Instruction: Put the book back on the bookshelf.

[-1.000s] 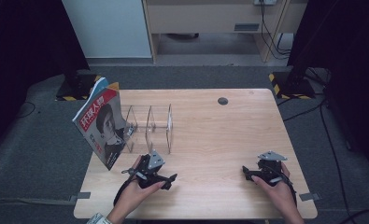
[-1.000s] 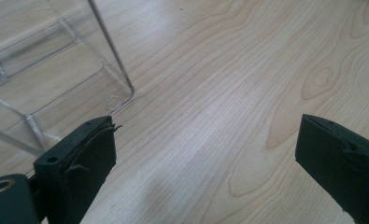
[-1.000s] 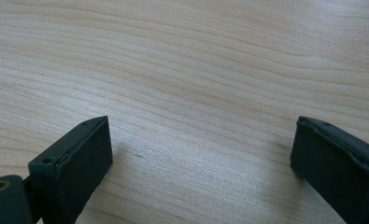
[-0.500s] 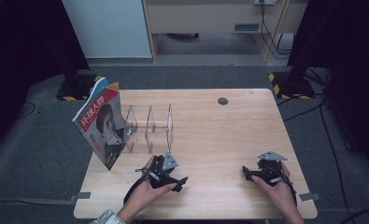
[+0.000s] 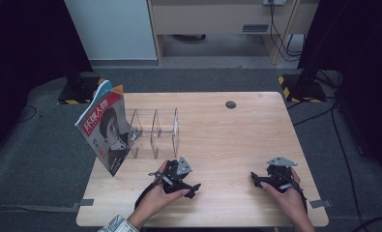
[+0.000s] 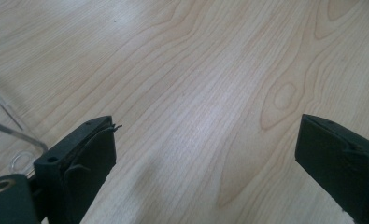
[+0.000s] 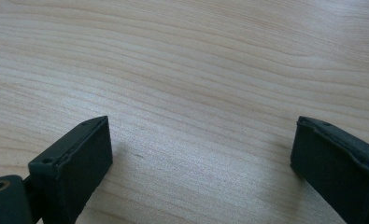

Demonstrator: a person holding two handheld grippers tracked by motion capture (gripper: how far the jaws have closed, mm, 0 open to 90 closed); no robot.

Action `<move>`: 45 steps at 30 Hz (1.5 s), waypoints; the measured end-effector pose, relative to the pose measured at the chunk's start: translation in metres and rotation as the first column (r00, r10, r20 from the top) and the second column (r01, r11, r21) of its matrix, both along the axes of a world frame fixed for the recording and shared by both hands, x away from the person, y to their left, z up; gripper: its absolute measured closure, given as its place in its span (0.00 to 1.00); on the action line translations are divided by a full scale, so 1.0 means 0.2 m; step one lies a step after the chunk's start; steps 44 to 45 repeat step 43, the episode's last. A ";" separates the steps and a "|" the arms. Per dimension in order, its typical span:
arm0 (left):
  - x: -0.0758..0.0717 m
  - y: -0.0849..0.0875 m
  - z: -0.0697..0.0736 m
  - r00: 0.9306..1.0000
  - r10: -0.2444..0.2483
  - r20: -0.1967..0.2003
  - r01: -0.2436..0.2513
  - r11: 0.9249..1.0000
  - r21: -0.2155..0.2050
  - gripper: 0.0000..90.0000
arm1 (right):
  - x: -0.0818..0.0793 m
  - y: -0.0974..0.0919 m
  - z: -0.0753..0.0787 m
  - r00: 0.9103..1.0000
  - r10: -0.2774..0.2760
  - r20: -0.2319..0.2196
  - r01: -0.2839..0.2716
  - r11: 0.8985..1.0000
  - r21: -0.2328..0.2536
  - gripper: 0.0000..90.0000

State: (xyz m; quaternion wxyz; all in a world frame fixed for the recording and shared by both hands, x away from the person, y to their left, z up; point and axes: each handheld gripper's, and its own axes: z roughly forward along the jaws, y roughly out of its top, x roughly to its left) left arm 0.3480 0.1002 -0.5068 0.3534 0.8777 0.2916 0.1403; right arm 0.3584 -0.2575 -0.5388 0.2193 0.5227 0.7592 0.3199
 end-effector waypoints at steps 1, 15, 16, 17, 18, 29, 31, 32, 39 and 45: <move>0.01 -0.01 0.00 1.000 -0.001 0.000 0.001 1.000 0.003 0.05 | 0.00 0.00 0.00 1.000 0.000 0.000 0.000 1.000 0.000 0.06; 0.09 -0.13 -0.05 1.000 0.011 -0.016 -0.011 1.000 0.008 0.05 | 0.00 0.00 0.00 1.000 0.004 -0.001 -0.004 1.000 0.001 0.06; 0.10 -0.13 -0.05 1.000 0.014 -0.015 -0.014 1.000 0.006 0.05 | 0.00 0.00 0.00 1.000 0.004 -0.001 -0.004 1.000 0.001 0.06; 0.10 -0.13 -0.05 1.000 0.014 -0.015 -0.014 1.000 0.006 0.05 | 0.00 0.00 0.00 1.000 0.004 -0.001 -0.004 1.000 0.001 0.06; 0.11 -0.13 -0.05 1.000 0.020 -0.015 -0.020 1.000 0.002 0.05 | 0.00 0.00 0.00 1.000 0.004 -0.001 -0.004 1.000 0.001 0.06; 0.16 -0.17 -0.13 0.999 0.047 -0.001 -0.047 0.999 0.024 0.04 | 0.00 0.00 0.00 1.000 0.004 -0.001 -0.004 1.000 0.001 0.06; 0.17 -0.17 -0.14 0.998 0.055 -0.031 -0.055 0.998 -0.005 0.03 | 0.00 0.00 0.00 1.000 0.004 -0.001 -0.004 1.000 0.001 0.06; 0.17 -0.17 -0.14 0.998 0.051 -0.027 -0.051 0.999 -0.008 0.03 | 0.00 0.00 0.00 1.000 0.004 -0.001 -0.004 1.000 0.001 0.06; 0.18 -0.16 -0.15 0.998 0.050 -0.039 -0.051 0.998 -0.028 0.02 | 0.00 0.00 0.00 1.000 0.006 -0.002 -0.006 1.000 0.001 0.06; 0.18 -0.16 -0.15 0.998 0.056 -0.039 -0.057 0.998 -0.028 0.01 | 0.00 0.00 0.00 1.000 0.006 0.000 -0.006 1.000 0.000 0.06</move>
